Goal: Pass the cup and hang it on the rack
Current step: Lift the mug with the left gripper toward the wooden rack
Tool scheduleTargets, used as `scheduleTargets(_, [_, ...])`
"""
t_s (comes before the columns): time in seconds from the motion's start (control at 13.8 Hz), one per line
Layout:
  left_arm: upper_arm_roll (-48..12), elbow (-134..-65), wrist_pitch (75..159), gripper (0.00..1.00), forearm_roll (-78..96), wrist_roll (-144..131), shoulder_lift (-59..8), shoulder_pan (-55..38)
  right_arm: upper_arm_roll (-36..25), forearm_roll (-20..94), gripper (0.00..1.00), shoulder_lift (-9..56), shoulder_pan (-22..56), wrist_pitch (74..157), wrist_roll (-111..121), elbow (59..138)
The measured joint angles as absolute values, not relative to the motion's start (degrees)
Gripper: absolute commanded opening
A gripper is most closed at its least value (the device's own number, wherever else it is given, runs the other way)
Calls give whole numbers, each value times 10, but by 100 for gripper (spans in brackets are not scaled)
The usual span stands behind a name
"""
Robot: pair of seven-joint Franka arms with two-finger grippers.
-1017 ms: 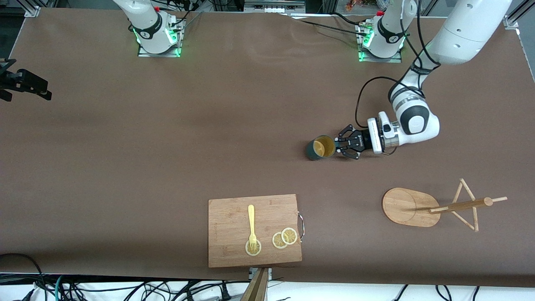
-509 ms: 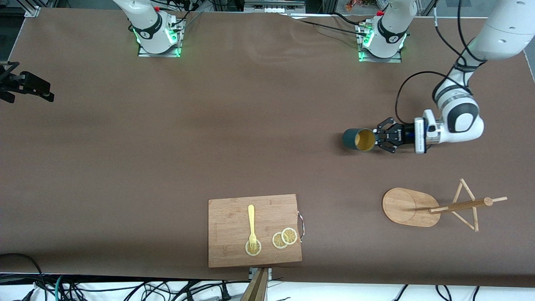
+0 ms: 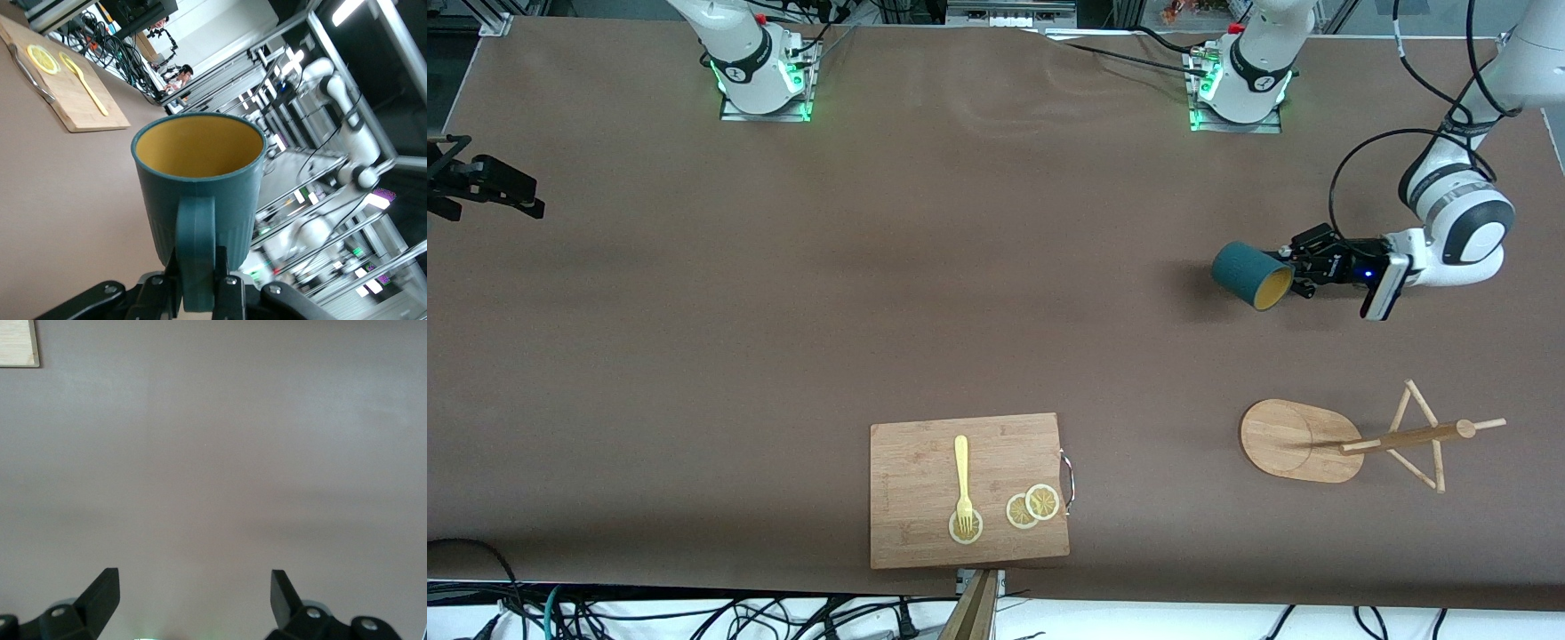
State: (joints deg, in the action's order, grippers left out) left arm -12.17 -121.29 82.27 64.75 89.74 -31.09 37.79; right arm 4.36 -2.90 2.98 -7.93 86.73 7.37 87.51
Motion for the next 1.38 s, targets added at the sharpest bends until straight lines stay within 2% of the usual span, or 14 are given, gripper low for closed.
scheduleTargets(0.51, [-121,-1106,702,0,648,561,-324,421,44,-29,100,32,-79,869,74,873])
scheduleTargets(0.94, [-122,-1004,691,0,649,383,-385,448,44,-29,100,32,-79,869,74,872])
scheduleTargets(1.38, [-129,-916,691,0,704,297,-426,428,44,-29,100,32,-79,869,74,872])
